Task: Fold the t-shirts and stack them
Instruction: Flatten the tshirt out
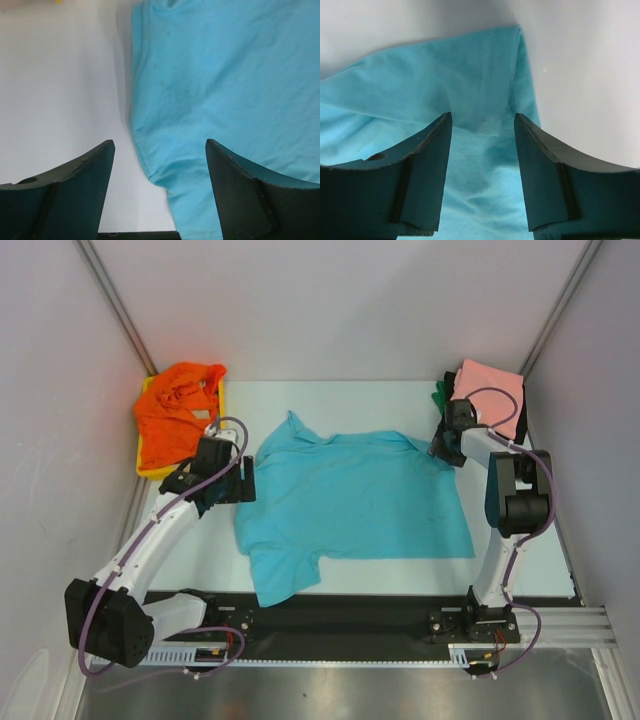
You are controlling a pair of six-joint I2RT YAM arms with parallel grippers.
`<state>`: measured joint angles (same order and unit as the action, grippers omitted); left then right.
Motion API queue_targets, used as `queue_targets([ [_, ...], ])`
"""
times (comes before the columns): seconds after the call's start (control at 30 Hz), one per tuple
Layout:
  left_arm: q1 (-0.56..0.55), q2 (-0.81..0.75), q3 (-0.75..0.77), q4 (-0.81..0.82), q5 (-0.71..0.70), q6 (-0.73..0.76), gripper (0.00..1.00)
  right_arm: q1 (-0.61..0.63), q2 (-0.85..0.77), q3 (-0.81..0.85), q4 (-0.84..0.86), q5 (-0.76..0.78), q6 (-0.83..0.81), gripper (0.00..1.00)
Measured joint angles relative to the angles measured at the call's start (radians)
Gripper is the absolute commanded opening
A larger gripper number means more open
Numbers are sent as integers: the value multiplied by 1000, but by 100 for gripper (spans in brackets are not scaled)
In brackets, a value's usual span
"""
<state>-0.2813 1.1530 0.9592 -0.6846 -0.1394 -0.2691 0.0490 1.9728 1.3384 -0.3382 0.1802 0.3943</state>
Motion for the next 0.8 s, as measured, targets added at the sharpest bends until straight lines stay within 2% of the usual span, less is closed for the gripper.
queue_targets([
  [0.3, 0, 0, -13, 16, -10, 17, 77, 7, 0, 0, 16, -21, 5, 41],
  [0.47, 0, -2, -13, 18, -15, 17, 77, 7, 8, 0, 18, -29, 8, 11],
  [0.5, 0, -2, -13, 18, -15, 17, 77, 7, 8, 0, 18, -30, 8, 0],
  [0.67, 0, -2, -13, 18, -16, 17, 77, 6, 8, 4, 11, -32, 15, 0],
  [0.8, 0, -2, -13, 18, -17, 17, 76, -5, 16, 70, -21, -57, 36, 0],
])
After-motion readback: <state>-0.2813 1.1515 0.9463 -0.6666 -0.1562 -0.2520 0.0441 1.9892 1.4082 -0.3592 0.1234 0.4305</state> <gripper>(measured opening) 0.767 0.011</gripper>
